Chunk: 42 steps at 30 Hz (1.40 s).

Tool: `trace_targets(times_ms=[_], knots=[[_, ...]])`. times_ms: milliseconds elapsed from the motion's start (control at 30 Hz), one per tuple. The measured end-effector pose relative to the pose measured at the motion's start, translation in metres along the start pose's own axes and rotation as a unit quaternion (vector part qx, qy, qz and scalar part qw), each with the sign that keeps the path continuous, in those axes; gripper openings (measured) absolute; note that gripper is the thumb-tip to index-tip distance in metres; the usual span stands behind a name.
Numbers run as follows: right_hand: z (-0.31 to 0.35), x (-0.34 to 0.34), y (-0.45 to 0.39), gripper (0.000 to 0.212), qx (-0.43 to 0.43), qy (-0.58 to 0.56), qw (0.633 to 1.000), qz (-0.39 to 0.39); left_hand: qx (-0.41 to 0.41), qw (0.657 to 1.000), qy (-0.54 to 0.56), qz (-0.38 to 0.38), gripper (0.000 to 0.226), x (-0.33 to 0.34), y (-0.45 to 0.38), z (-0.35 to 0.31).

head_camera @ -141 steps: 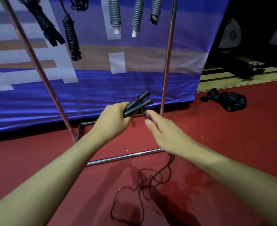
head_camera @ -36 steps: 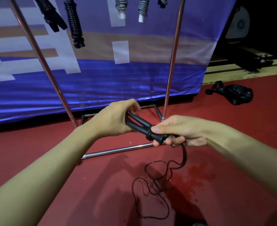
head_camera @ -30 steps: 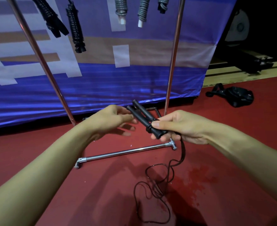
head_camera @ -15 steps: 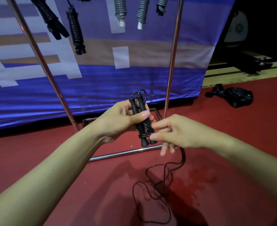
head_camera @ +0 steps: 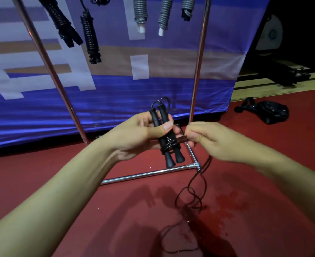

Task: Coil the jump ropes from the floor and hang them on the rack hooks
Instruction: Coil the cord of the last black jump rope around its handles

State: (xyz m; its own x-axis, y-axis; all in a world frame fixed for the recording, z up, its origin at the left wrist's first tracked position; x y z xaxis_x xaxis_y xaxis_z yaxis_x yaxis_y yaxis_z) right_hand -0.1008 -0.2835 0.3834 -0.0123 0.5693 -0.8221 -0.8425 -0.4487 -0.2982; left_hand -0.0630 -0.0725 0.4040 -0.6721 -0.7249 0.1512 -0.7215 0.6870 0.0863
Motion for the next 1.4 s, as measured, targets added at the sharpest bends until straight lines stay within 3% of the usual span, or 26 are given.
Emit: trace_targets(times_ms=[100, 200, 267, 400, 467, 567, 667, 800, 900, 967, 1067, 1167, 1233, 1300, 1400], knots=[[-0.007, 0.019, 0.004, 0.043, 0.066, -0.097, 0.993, -0.013, -0.01, 0.997, 0.071, -0.002, 0.007, -0.001, 0.002, 0.002], [-0.01, 0.03, 0.005, 0.071, 0.123, -0.173, 0.977, -0.025, -0.006, 0.993, 0.116, -0.007, 0.01, 0.004, 0.003, 0.002], [-0.002, 0.034, 0.003, 0.068, 0.144, -0.283, 0.946, -0.059, 0.009, 0.984, 0.175, -0.024, 0.012, 0.01, 0.001, -0.001], [0.014, 0.045, -0.011, 0.02, 0.181, -0.529, 0.813, -0.163, 0.043, 0.944, 0.312, -0.098, 0.024, 0.025, -0.005, -0.01], [0.023, 0.051, -0.017, 0.025, 0.21, -0.568, 0.771, -0.2, 0.058, 0.937, 0.315, -0.138, 0.032, 0.029, -0.008, -0.012], [0.037, 0.063, -0.018, 0.021, 0.267, -0.585, 0.73, -0.234, 0.073, 0.942, 0.277, -0.176, 0.011, 0.03, -0.011, -0.008], [0.047, 0.073, -0.018, 0.031, 0.322, -0.628, 0.661, -0.255, 0.061, 0.954, 0.22, -0.192, 0.008, 0.028, -0.01, -0.008], [0.054, 0.075, -0.017, 0.038, 0.346, -0.721, 0.55, -0.24, 0.073, 0.971, 0.114, -0.198, 0.005, 0.025, -0.006, -0.012], [0.06, 0.068, -0.014, 0.037, 0.337, -0.787, 0.482, -0.186, 0.101, 0.976, 0.048, -0.189, 0.027, 0.025, -0.005, -0.014], [0.062, 0.061, -0.013, 0.041, 0.319, -0.813, 0.466, -0.142, 0.1, 0.981, 0.056, -0.159, 0.032, 0.026, -0.004, -0.016], [0.063, 0.055, -0.013, 0.037, 0.293, -0.829, 0.466, -0.102, 0.105, 0.983, 0.083, -0.126, 0.021, 0.027, -0.004, -0.018], [0.066, 0.048, -0.013, 0.022, 0.265, -0.84, 0.466, -0.081, 0.112, 0.978, 0.12, -0.127, 0.024, 0.03, -0.002, -0.02], [0.068, 0.041, -0.012, 0.023, 0.245, -0.843, 0.474, -0.065, 0.112, 0.973, 0.144, -0.141, 0.025, 0.031, -0.002, -0.021], [0.067, 0.035, -0.012, 0.017, 0.234, -0.843, 0.479, -0.075, 0.104, 0.972, 0.153, -0.145, 0.024, 0.031, -0.002, -0.02], [0.059, 0.029, -0.01, 0.001, 0.194, -0.869, 0.447, -0.087, 0.081, 0.978, 0.14, -0.131, 0.031, 0.032, 0.0, -0.021]])
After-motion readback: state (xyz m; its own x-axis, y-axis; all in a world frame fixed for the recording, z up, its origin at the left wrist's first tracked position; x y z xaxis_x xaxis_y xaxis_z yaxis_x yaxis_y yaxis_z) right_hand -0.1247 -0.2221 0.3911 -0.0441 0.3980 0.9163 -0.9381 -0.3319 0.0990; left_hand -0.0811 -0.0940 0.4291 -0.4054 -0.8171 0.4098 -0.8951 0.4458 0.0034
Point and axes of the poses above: each hand's wrist, its own y-axis away from the middle knuckle, its own x-axis out of the palm, z = x × y, the point moved 2 cm from there along -y, towards the middle knuckle, and after that the axes turned 1 degree about -z, right-handed, at the moved point
